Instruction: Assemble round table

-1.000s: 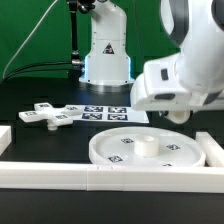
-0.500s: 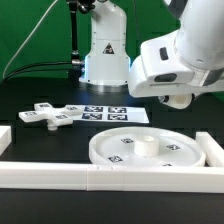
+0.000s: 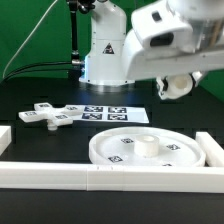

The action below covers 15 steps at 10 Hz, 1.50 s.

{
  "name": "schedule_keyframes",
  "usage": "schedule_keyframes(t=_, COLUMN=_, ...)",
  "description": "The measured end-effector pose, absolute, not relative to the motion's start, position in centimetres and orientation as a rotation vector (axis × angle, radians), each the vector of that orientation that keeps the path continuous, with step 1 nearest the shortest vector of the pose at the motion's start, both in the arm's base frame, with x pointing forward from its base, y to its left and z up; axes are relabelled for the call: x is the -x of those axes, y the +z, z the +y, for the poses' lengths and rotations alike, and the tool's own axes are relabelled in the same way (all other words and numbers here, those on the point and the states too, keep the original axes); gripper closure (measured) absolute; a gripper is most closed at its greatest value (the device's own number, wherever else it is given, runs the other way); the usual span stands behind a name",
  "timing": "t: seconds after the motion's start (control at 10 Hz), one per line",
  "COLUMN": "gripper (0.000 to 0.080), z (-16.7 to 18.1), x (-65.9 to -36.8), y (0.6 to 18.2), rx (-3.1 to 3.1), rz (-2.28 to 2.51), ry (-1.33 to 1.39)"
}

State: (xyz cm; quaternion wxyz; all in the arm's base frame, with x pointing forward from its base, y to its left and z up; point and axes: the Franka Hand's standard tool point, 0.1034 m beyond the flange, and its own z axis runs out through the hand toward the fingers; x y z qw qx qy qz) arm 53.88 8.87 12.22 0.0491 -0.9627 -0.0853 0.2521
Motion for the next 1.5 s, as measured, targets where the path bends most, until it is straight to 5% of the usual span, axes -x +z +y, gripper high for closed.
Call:
schedule_keyframes(t=0.5, gripper=0.039, z=8.1, x=-55.5, y=10.6, rx=3.039, rz=-0.263, ry=0.191)
schedule_keyframes(t=0.9, gripper=0.039, z=7.0, x=-57.4, y=12.4, rx=3.055, rz=-0.247, ry=-0.126)
schedule_keyframes(t=1.5, gripper=0.039, z=4.4, x=-56.8, y=10.8, rx=3.019, rz=-0.216, ry=-0.74)
